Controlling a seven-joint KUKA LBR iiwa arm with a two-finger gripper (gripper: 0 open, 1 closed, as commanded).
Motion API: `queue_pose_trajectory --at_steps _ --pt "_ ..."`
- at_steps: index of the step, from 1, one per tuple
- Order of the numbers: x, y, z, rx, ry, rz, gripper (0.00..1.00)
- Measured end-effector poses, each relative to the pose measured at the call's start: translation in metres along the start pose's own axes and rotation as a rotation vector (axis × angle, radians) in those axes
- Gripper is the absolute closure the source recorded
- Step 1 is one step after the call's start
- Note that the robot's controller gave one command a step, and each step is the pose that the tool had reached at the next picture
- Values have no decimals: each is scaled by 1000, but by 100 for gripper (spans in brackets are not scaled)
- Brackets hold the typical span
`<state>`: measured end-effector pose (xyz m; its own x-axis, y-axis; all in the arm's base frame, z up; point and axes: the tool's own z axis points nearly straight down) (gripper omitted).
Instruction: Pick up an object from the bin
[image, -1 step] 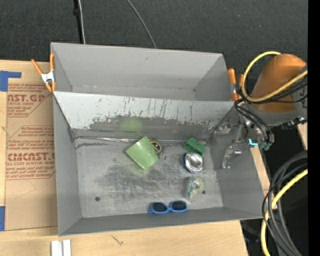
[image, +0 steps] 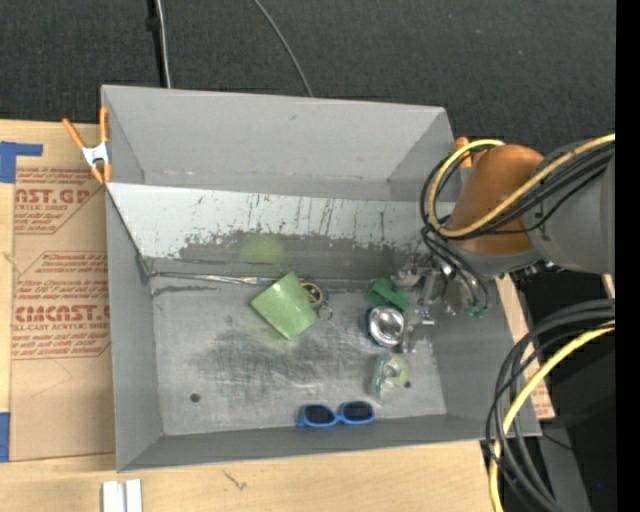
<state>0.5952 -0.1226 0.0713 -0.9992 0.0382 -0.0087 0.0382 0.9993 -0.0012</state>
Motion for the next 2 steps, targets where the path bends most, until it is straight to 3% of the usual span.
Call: queue_pose_trajectory --at_steps 1,2 --pt "6 37 -30 -3 5 115 0" --pt "4 55 -29 0 7 445 0"
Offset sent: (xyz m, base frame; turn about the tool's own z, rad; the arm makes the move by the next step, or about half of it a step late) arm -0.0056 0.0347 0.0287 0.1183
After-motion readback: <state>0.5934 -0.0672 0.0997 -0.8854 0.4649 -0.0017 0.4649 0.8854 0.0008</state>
